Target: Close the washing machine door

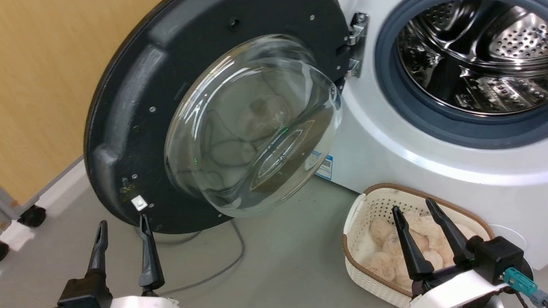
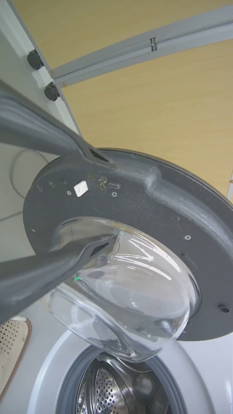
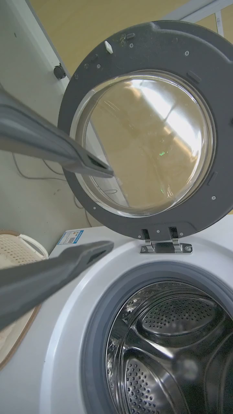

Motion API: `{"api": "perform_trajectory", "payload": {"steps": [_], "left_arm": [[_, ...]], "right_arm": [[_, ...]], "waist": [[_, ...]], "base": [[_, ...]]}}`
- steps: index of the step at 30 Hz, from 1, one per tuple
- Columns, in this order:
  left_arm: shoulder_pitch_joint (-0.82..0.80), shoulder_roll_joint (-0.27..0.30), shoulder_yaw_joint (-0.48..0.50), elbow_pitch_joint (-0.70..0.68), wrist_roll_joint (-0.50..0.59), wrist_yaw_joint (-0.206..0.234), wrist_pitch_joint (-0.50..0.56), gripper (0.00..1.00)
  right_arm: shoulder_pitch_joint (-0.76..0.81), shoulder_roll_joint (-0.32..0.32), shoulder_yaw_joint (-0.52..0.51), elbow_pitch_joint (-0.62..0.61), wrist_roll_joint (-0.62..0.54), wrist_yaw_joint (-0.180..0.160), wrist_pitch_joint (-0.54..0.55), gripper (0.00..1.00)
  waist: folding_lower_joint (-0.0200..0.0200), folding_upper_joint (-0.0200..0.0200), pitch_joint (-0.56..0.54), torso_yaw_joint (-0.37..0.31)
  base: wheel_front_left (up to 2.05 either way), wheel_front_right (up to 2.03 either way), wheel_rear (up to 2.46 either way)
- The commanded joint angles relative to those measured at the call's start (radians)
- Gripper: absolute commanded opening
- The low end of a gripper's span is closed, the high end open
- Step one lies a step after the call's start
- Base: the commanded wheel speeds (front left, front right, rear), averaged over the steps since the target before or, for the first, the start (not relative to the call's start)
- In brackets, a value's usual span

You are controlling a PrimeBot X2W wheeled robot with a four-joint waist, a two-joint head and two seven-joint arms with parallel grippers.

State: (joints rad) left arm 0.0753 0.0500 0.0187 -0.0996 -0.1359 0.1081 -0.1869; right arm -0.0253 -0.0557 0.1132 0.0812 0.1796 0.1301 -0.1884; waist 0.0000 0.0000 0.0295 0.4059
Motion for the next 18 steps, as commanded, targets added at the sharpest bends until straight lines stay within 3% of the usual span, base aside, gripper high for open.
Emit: {"api": "perform_trajectory", "payload": {"steps": [1,18], "left_arm": [[0.014,0.0,0.003,-0.006,-0.007,0.008,-0.011,1.0],[0.032,0.0,0.002,-0.025,-0.032,0.032,-0.046,1.0]], "right_arm": [[-0.016,-0.002,0.004,0.003,0.011,0.0,-0.009,1.0],[-0.026,-0.007,0.027,0.021,0.046,0.001,-0.045,1.0]], "waist": [[0.0,0.0,0.001,0.006],[0.0,0.0,0.006,0.08]], "base": [[-0.06,-0.06,-0.06],[-0.01,-0.01,-0.01]]}}
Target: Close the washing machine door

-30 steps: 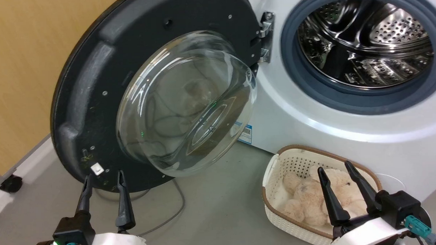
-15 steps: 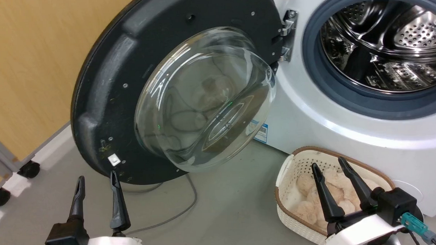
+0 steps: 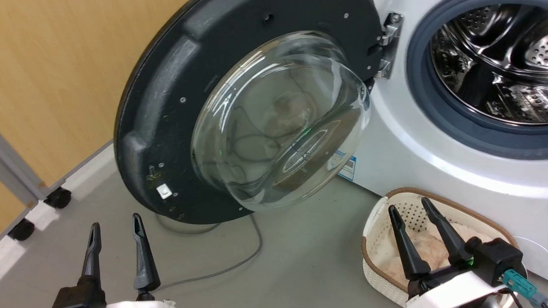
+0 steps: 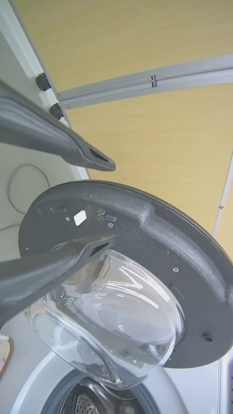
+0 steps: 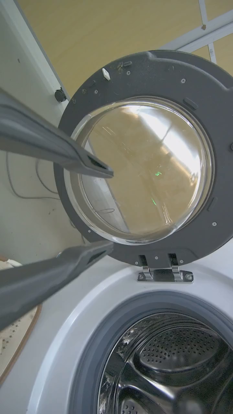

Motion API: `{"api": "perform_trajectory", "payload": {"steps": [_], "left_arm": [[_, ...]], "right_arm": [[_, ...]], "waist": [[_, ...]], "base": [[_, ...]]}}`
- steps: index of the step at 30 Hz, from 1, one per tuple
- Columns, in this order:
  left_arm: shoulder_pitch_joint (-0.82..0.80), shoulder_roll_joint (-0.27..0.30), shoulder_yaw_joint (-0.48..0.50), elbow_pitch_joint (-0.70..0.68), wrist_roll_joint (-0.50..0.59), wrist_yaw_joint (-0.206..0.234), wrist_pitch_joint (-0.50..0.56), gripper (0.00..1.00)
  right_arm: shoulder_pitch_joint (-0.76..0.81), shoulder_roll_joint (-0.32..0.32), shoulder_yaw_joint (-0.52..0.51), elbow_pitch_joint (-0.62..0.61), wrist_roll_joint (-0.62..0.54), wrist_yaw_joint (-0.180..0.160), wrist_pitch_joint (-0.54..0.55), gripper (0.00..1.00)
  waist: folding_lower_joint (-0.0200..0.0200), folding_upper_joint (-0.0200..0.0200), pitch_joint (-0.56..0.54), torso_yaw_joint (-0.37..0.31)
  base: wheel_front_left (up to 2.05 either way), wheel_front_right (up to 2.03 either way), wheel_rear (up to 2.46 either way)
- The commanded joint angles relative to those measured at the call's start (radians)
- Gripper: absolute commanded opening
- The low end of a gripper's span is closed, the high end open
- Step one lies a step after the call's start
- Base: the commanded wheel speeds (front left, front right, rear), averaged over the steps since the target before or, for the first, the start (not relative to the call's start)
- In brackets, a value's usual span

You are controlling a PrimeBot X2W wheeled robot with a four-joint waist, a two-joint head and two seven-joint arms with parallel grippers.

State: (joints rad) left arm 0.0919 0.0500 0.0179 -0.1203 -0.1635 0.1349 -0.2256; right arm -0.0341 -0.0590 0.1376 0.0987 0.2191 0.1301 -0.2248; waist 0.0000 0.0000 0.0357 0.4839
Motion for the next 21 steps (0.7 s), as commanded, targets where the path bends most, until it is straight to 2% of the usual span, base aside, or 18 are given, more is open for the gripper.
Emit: {"api": "perform_trajectory", "payload": {"steps": [1,12,21], "left_arm": [[0.016,0.0,0.003,-0.005,-0.006,0.006,-0.01,1.0],[0.025,0.0,0.003,-0.023,-0.025,0.025,-0.036,1.0],[0.022,0.0,0.005,-0.025,-0.022,0.021,-0.036,1.0]], "right_arm": [[-0.017,-0.004,0.004,0.005,0.008,0.001,-0.01,1.0],[-0.023,-0.003,0.017,0.016,0.028,0.001,-0.037,1.0],[-0.022,-0.001,0.015,0.017,0.024,0.001,-0.037,1.0]], "waist": [[0.0,0.0,0.0,0.007],[0.0,0.0,0.005,0.062],[0.0,0.0,0.003,0.061]], "base": [[0.0,0.0,0.0],[0.0,0.0,0.0],[0.0,0.0,0.0]]}}
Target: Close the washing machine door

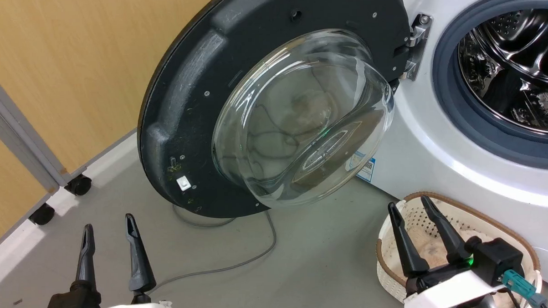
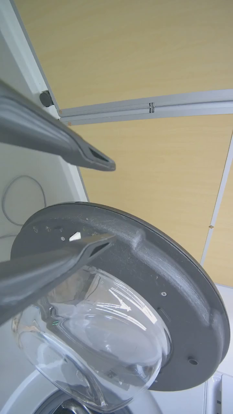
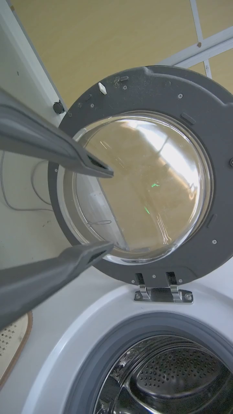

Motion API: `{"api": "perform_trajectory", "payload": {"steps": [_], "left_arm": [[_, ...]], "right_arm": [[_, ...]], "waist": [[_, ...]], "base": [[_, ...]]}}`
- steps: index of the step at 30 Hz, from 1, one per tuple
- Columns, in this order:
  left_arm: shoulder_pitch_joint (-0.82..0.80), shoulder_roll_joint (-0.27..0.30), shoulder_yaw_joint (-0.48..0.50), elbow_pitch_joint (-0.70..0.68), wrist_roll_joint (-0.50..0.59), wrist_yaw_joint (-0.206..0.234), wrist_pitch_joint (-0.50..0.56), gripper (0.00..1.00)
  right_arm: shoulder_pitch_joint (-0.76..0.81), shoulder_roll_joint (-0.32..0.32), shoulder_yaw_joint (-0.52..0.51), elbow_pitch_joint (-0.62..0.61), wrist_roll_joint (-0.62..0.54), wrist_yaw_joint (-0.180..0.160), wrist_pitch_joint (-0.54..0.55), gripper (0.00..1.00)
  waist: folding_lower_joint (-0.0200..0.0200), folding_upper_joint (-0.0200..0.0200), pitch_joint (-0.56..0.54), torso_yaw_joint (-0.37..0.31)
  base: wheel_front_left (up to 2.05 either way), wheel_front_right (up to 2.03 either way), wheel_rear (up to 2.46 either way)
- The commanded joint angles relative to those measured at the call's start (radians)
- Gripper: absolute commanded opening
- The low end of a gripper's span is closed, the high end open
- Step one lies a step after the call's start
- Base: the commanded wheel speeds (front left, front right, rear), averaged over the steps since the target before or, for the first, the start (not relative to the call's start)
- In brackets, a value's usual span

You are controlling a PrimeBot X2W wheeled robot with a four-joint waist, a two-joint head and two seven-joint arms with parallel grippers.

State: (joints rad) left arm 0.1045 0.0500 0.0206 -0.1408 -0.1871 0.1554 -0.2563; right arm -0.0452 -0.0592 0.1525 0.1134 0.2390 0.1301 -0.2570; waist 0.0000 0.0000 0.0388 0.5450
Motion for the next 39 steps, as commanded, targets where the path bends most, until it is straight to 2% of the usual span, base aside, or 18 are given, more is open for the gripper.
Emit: {"api": "perform_trajectory", "payload": {"steps": [1,2,7,11,15,19,21,24,30,34,39], "left_arm": [[0.009,0.0,0.001,-0.004,-0.007,-0.003,-0.006,0.29],[0.007,0.0,0.003,-0.007,-0.019,-0.008,-0.006,0.0],[-0.028,0.0,0.036,-0.014,-0.063,-0.052,-0.006,0.0],[-0.107,0.0,0.101,0.016,-0.122,-0.123,-0.006,0.0],[-0.215,0.002,0.164,0.111,-0.229,-0.209,-0.005,0.0],[-0.364,0.036,0.214,0.235,-0.387,-0.245,0.066,0.0],[-0.403,0.048,0.238,0.26,-0.427,-0.246,0.087,0.0],[-0.498,0.11,0.28,0.335,-0.464,-0.231,0.134,0.0],[-0.645,0.134,0.356,0.496,-0.65,-0.198,0.309,0.0],[-0.697,0.135,0.39,0.589,-0.788,-0.186,0.476,0.0],[-0.711,0.141,0.405,0.641,-0.913,-0.199,0.66,0.0]], "right_arm": [[-0.01,-0.001,-0.001,0.002,0.003,0.001,-0.005,1.0],[-0.01,0.0,-0.002,0.001,0.003,0.001,-0.005,1.0],[-0.001,0.001,-0.012,-0.01,-0.001,0.001,-0.005,1.0],[0.014,0.001,-0.041,-0.028,-0.013,0.001,-0.005,1.0],[0.04,0.001,-0.079,-0.055,-0.026,0.001,-0.005,1.0],[0.069,0.002,-0.106,-0.08,-0.038,0.001,-0.005,1.0],[0.071,0.002,-0.104,-0.085,-0.041,0.001,-0.005,1.0],[0.069,0.002,-0.102,-0.094,-0.047,0.001,-0.005,1.0],[0.051,-0.006,-0.103,-0.102,-0.043,0.001,-0.005,1.0],[0.04,-0.012,-0.102,-0.105,-0.042,0.001,-0.005,1.0],[0.033,-0.014,-0.097,-0.103,-0.039,0.001,-0.005,1.0]], "waist": [[0.0,0.0,-0.001,-0.001],[0.0,0.0,-0.001,-0.001],[0.0,0.0,0.007,-0.002],[0.0,0.0,0.027,-0.004],[0.0,0.0,0.051,-0.006],[0.0,0.0,0.071,-0.014],[0.0,0.0,0.079,-0.023],[0.0,0.0,0.1,-0.052],[0.0,0.0,0.132,-0.092],[0.0,0.0,0.147,-0.113],[0.0,0.0,0.153,-0.129]], "base": [[0.0,0.0,0.0],[0.0,0.0,0.0],[0.0,0.0,0.0],[0.0,0.0,0.0],[0.0,0.0,0.0],[0.0,0.0,0.0],[0.0,0.0,0.0],[0.0,0.0,0.0],[0.0,0.0,0.0],[0.0,0.0,0.0],[0.0,0.0,0.0]]}}
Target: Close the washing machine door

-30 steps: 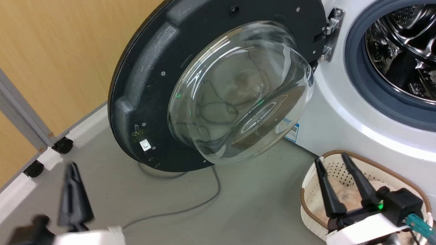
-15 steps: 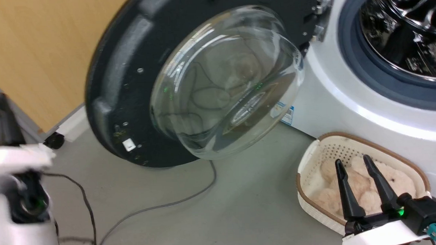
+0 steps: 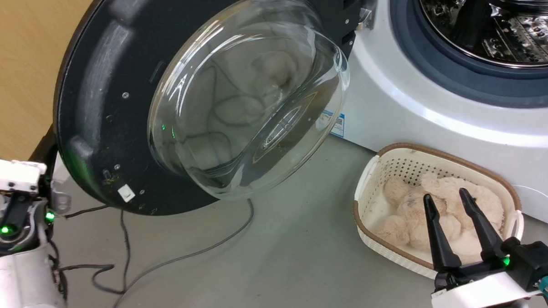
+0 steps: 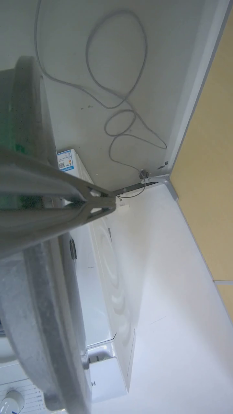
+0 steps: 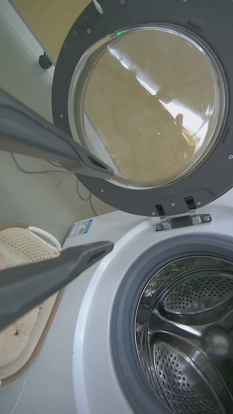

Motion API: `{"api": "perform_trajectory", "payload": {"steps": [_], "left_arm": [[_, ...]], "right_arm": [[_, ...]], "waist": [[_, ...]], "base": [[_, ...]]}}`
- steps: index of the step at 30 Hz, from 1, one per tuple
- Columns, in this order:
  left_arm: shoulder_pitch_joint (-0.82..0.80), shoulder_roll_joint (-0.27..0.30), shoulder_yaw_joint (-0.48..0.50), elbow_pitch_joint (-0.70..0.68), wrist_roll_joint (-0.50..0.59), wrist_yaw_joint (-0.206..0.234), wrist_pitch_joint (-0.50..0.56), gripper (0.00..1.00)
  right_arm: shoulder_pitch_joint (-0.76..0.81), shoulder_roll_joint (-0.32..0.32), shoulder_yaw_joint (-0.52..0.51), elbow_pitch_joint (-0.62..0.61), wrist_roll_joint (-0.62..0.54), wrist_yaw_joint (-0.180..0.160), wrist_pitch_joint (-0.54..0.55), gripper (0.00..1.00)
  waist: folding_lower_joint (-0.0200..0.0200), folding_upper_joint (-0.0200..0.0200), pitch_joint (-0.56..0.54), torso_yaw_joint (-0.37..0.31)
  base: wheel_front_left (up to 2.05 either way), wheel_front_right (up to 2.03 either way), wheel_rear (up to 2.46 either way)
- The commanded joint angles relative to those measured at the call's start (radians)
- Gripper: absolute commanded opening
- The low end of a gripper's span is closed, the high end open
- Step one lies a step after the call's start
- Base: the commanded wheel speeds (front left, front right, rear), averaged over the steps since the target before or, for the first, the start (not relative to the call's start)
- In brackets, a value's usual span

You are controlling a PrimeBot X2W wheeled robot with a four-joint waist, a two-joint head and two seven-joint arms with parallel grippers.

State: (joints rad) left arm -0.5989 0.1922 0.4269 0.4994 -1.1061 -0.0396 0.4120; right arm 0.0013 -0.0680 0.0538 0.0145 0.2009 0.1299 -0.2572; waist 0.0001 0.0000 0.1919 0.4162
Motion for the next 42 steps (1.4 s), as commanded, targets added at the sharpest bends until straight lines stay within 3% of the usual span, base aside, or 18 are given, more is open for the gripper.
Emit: {"api": "perform_trajectory", "payload": {"steps": [1,12,19,24,31,42], "left_arm": [[-0.002,0.003,-0.001,0.002,-0.007,-0.009,0.018,0.0],[0.165,0.005,-0.057,-0.107,-0.108,-0.057,0.299,0.0],[0.283,-0.068,-0.067,-0.228,-0.226,-0.051,0.434,0.0],[0.363,-0.121,-0.108,-0.336,-0.303,-0.02,0.496,0.0],[0.478,-0.141,-0.234,-0.459,-0.371,0.01,0.484,0.0],[0.559,-0.142,-0.49,-0.549,-0.509,0.028,0.331,0.0]], "right_arm": [[-0.015,-0.005,0.003,-0.003,0.0,0.001,-0.005,1.0],[-0.003,0.01,-0.008,0.01,0.02,0.001,-0.005,1.0],[0.021,0.016,-0.027,0.008,0.034,0.001,-0.005,1.0],[0.031,0.017,-0.047,0.008,0.036,0.001,-0.005,1.0],[0.029,0.018,-0.081,-0.001,0.036,0.001,-0.005,1.0],[0.022,0.018,-0.089,-0.007,0.032,0.001,-0.005,1.0]], "waist": [[-0.0001,0.0,-0.001,-0.004],[-0.0001,0.0,-0.073,-0.029],[-0.0001,0.0,-0.129,-0.059],[-0.0001,0.0,-0.151,-0.096],[-0.0001,0.0,-0.162,-0.182],[-0.0001,0.0,-0.126,-0.384]], "base": [[0.0,0.0,0.0],[0.0,0.0,0.0],[0.0,0.0,0.0],[0.0,0.0,0.0],[0.0,0.0,0.0],[0.0,0.0,0.0]]}}
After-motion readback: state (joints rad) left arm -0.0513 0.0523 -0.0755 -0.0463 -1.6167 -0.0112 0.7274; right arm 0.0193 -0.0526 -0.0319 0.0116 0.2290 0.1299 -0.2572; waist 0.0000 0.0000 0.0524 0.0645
